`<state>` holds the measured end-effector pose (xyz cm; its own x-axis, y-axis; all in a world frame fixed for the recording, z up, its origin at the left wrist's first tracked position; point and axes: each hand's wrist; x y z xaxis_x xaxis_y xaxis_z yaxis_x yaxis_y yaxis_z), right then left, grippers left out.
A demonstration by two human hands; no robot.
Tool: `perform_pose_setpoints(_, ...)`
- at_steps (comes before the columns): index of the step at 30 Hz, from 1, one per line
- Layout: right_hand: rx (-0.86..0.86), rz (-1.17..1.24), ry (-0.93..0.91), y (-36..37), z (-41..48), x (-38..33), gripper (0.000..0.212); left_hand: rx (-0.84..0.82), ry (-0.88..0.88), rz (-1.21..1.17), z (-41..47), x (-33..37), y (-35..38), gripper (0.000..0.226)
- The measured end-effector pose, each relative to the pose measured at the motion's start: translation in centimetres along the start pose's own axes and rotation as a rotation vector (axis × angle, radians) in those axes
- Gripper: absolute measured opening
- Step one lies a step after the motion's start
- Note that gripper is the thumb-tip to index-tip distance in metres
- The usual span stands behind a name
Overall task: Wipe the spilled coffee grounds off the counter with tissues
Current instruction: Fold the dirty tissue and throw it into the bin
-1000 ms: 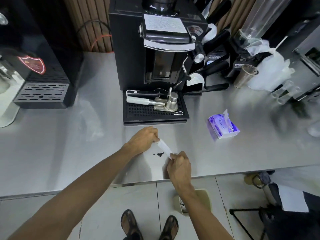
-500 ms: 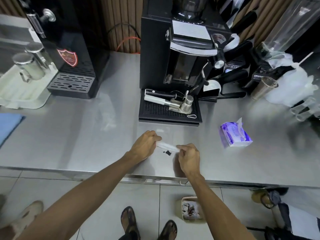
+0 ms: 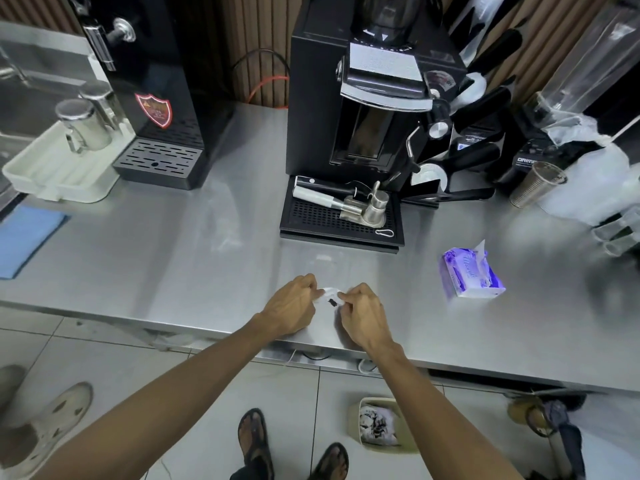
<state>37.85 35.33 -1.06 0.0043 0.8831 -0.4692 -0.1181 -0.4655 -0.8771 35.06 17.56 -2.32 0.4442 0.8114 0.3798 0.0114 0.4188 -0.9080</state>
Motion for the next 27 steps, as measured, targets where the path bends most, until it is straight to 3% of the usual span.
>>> perform_pose_setpoints(4, -0.125, 0.017, 0.059, 0.2, -0.1, -0.5, 0.034, -0.056, -0.1, -0.055, 0.0, 0.8, 0.7, 0.035)
perform_pose_setpoints(8, -0.22, 0.068, 0.116, -0.2, 0.7, -1.0, 0.012, -0.082, -0.199, -0.09, 0.3, 1.6, 0.7, 0.028)
perform_pose_setpoints(11, -0.265, 0.125, 0.158, -0.5, 1.3, -1.2, 0.02, -0.101, -0.267, -0.122, 0.5, 1.8, 0.7, 0.028)
perform_pose_setpoints(15, -0.267, 0.115, 0.177, -0.6, 1.9, -1.5, 0.017, -0.159, -0.312, -0.15, 1.0, 1.5, 0.3, 0.035)
perform_pose_setpoints(19, -0.268, 0.077, 0.18, -0.6, 2.5, -1.7, 0.027, -0.187, -0.295, -0.179, 1.5, 1.6, -0.3, 0.025)
perform_pose_setpoints(24, -0.207, 0.073, 0.186, -0.4, 2.4, -1.5, 0.014, -0.146, -0.303, -0.227, 1.6, 1.2, -0.1, 0.014)
perform_pose_setpoints(27, -0.168, 0.151, 0.179, -0.3, 2.3, -1.3, 0.034, -0.136, -0.31, -0.221, 1.7, 0.9, 0.1, 0.017)
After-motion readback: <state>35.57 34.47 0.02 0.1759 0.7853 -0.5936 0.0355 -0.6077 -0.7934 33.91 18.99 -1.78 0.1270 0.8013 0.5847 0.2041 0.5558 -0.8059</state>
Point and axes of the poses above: each hand's wrist, its own z-axis towards the middle knuckle, its own y-axis out of the palm, x = y × z, and after that the axes turned 12 degrees about x, right-handed
